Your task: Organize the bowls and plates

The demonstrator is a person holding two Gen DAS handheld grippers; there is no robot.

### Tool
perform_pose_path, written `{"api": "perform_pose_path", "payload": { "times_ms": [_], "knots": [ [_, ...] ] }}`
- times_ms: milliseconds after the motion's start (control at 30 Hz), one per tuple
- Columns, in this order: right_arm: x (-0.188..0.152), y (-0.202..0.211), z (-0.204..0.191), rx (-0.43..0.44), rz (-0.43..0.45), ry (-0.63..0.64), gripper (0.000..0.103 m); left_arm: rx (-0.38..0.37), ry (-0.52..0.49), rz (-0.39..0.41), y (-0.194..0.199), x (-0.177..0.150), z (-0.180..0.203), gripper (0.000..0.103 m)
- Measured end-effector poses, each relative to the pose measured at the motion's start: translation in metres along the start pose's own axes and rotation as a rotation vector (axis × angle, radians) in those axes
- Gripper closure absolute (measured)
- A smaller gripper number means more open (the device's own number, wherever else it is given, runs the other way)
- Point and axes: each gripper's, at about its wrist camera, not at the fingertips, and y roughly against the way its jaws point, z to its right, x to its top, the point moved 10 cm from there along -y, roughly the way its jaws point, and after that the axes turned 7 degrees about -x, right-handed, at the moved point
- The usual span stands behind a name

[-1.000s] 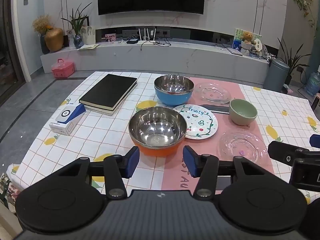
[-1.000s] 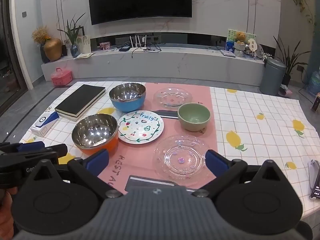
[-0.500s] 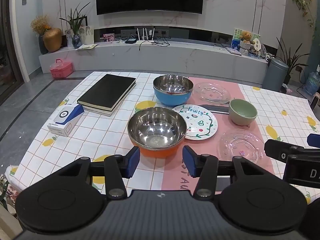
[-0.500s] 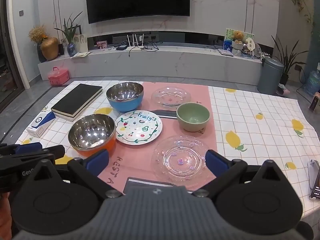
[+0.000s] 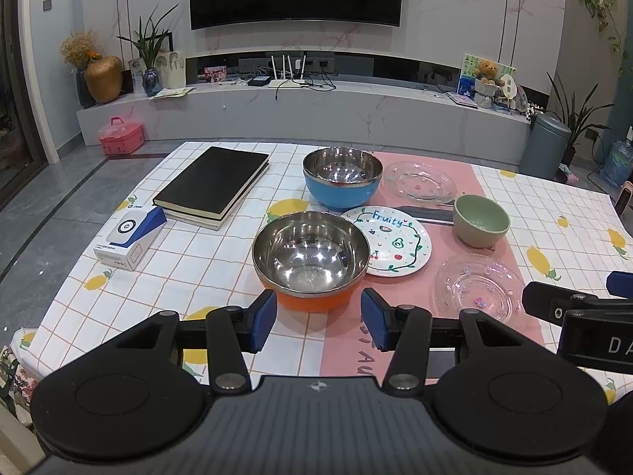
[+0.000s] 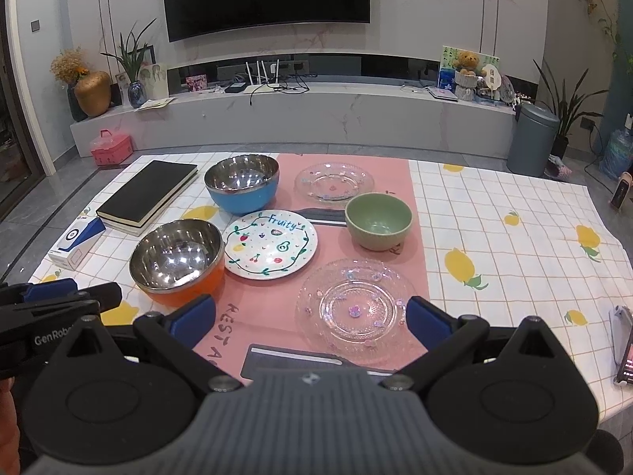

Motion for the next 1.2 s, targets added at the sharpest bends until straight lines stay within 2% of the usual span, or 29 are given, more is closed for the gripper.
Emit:
{"api": "perform_pose_path", "payload": {
  "times_ms": [1200],
  "knots": [
    [-0.0055,0.0016,0.0029,-0.009,-0.005,-0.005,0.003,0.000,-0.003,0.001,-0.0005,-0.0002,0.0060,0.044]
  ]
}}
